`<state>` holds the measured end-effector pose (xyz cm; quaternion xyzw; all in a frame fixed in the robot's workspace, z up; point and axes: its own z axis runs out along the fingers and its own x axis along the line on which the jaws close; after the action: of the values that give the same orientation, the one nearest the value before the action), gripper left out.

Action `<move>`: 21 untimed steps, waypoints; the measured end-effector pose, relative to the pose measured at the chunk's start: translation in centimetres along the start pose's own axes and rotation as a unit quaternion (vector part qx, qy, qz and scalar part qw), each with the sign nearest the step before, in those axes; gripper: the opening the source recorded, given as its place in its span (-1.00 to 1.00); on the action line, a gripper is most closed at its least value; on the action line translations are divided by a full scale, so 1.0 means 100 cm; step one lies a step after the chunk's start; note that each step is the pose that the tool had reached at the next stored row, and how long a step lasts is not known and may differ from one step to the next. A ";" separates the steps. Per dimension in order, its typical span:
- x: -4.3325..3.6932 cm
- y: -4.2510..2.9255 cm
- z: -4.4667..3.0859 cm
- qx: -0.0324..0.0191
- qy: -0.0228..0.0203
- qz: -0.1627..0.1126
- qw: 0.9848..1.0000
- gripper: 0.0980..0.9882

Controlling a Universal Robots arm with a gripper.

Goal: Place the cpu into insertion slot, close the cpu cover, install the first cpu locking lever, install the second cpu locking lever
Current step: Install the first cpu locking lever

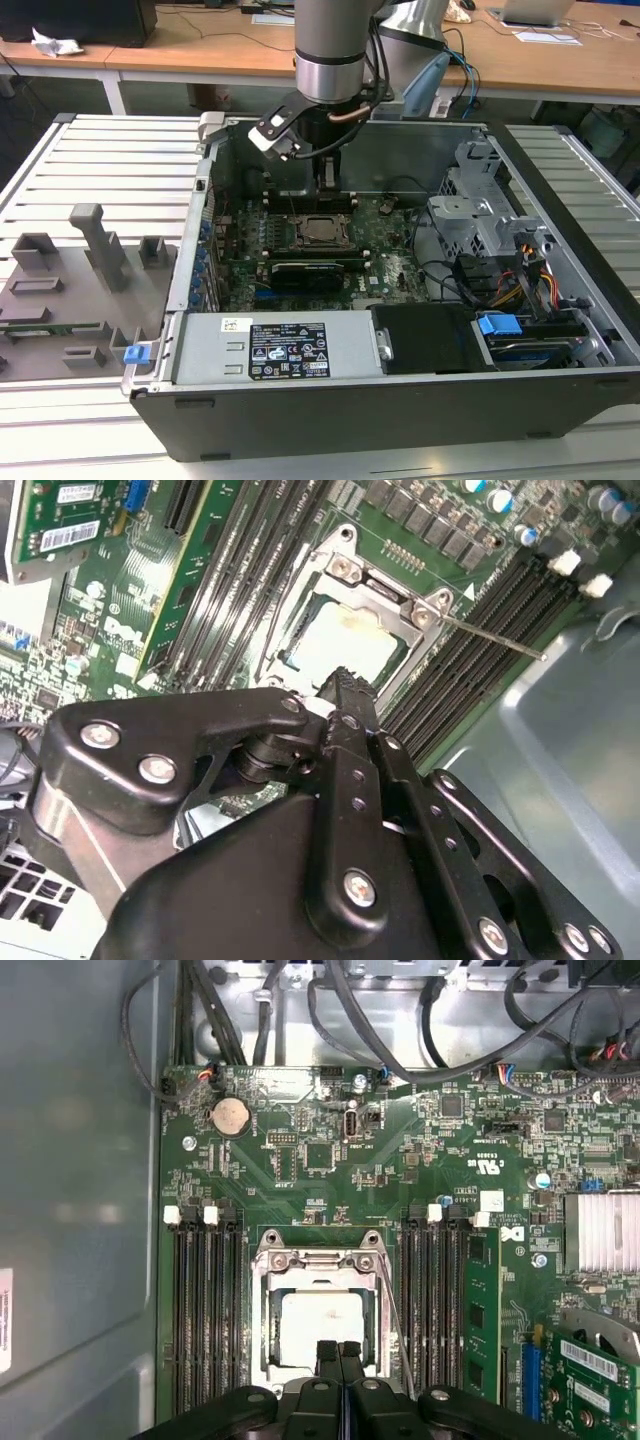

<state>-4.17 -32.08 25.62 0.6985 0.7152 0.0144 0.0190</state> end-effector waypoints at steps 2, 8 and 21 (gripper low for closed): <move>0.0000 0.0000 0.0001 0.000 -0.005 -0.023 1.000 -0.98; 0.0000 0.0000 0.0000 0.000 -0.008 -0.049 0.999 -0.98; 0.0000 0.0000 0.0001 -0.002 -0.003 -0.142 0.990 -0.98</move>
<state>-4.17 -32.09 25.61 0.5900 0.8070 0.0103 0.0245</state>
